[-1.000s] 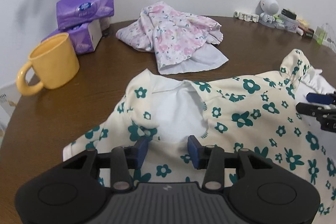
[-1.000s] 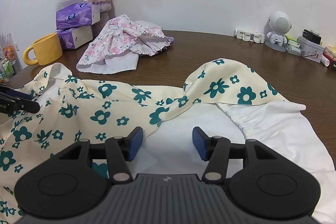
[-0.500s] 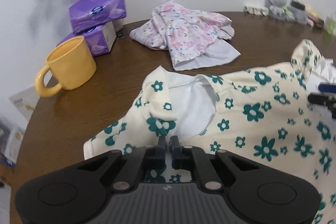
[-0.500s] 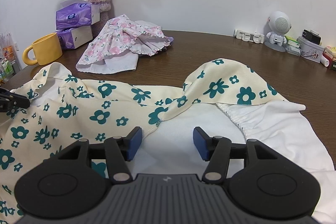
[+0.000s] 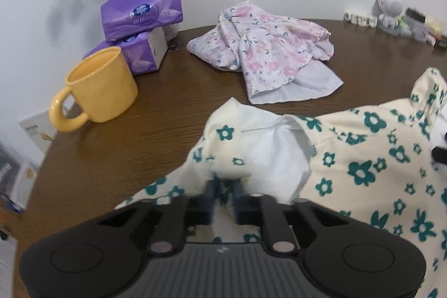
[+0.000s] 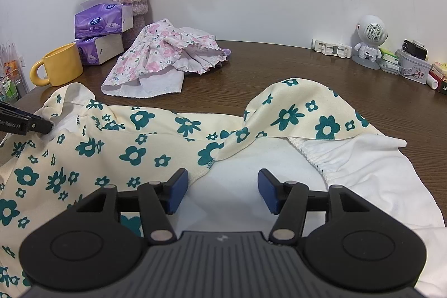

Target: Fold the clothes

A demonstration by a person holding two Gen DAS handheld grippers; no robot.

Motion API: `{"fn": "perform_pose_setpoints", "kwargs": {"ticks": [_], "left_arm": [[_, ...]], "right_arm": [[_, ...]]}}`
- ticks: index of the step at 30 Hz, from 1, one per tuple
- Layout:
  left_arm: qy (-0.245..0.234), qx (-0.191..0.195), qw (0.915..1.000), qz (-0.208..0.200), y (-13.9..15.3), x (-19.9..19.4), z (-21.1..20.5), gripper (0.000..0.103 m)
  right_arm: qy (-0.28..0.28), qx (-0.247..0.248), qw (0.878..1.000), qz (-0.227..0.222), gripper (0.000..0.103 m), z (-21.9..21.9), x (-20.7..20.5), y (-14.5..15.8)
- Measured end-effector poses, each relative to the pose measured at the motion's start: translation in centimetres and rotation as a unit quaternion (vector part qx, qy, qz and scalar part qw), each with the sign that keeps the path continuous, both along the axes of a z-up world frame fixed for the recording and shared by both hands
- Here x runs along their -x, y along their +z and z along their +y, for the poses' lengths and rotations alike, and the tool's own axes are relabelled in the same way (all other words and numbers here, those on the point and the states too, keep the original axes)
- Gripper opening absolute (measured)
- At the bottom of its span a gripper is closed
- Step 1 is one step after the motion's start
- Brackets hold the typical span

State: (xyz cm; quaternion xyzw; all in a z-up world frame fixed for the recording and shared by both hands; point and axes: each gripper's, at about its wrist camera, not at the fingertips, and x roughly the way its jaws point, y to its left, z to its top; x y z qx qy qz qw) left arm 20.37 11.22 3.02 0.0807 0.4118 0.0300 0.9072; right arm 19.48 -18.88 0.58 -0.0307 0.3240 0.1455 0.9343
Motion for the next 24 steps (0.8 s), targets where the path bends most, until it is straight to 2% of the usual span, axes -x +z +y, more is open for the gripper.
{"fn": "perform_pose_setpoints", "kwargs": {"ticks": [3,4,8,9,11,13,17,19,20,21,22,24], "left_arm": [[0.002,0.003,1.0,0.0,0.0,0.3,0.5,0.006],[0.001,0.015,0.9999,-0.002,0.2,0.5,0.8,0.008],[0.013,0.087,0.996,-0.016,1.7,2.3,2.5,0.026],[0.018,0.093,0.9953,-0.02,2.0,3.0,2.8,0.03],[0.031,0.091,0.995,-0.026,2.5,4.1,3.3,0.034],[0.04,0.075,0.9962,-0.019,2.3,5.0,3.3,0.04],[0.039,0.059,0.9975,0.0,1.4,5.8,2.9,0.041],[0.036,0.048,0.9982,-0.001,0.9,5.8,2.6,0.038],[0.036,0.037,0.9987,-0.002,0.7,5.7,2.3,0.031],[0.036,0.024,0.9991,-0.002,0.6,5.6,2.1,0.009],[0.037,0.01,0.9993,-0.001,0.4,5.5,1.9,0.003],[0.041,0.0,0.9991,-0.005,0.3,5.6,1.9,0.003]], "right_arm": [[0.0,0.0,1.0,0.0,0.056,0.0,0.0,0.0],[0.0,0.0,1.0,0.0,0.056,0.0,0.0,0.0],[0.001,0.0,1.0,0.0,0.057,0.0,-0.1,-0.1],[0.001,0.0,1.0,0.0,0.057,0.0,-0.1,-0.1],[0.001,0.0,1.0,0.0,0.057,0.0,-0.1,-0.1],[0.002,0.001,1.0,-0.001,0.058,0.1,0.0,-0.1],[0.003,0.003,1.0,-0.001,0.059,0.2,0.0,-0.1],[0.002,0.003,1.0,-0.001,0.059,0.2,0.0,-0.1],[0.002,0.003,1.0,-0.001,0.059,0.2,0.0,-0.1],[0.002,0.003,1.0,-0.001,0.059,0.2,0.0,-0.1],[0.003,0.003,1.0,-0.001,0.059,0.2,0.0,-0.1],[0.003,0.003,1.0,-0.001,0.059,0.2,0.0,-0.1]]}}
